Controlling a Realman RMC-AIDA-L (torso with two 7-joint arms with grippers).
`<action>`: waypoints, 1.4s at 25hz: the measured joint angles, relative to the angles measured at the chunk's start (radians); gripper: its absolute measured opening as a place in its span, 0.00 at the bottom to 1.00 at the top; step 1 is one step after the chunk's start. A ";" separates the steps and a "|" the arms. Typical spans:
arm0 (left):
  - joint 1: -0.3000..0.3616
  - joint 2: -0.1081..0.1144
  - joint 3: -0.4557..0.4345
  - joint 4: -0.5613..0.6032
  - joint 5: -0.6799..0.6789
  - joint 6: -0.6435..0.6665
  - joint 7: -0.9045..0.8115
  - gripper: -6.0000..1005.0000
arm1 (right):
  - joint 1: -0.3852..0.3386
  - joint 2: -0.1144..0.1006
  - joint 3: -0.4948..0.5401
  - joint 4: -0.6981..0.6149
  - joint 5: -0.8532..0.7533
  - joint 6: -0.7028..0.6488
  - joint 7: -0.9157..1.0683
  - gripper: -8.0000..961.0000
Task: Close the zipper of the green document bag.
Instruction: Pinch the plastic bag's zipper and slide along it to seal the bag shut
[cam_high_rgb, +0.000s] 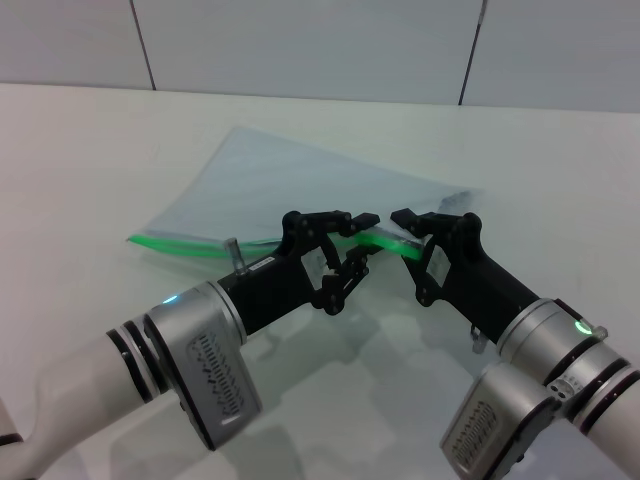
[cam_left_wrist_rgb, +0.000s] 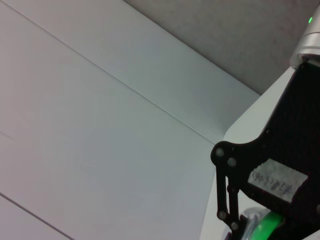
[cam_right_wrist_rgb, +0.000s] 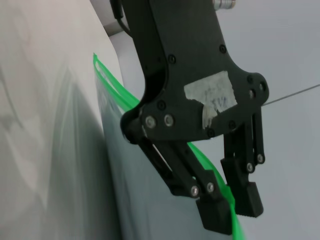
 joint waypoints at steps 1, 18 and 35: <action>0.000 0.000 0.000 0.000 0.000 0.000 0.004 0.32 | 0.001 0.000 -0.002 0.000 0.000 0.000 0.000 0.06; -0.001 -0.002 0.000 -0.016 0.000 -0.030 0.068 0.09 | 0.005 0.000 -0.008 0.001 -0.002 0.001 0.000 0.06; 0.010 -0.002 -0.051 -0.017 -0.002 -0.042 0.088 0.10 | 0.006 -0.002 0.002 0.071 0.004 -0.066 0.097 0.06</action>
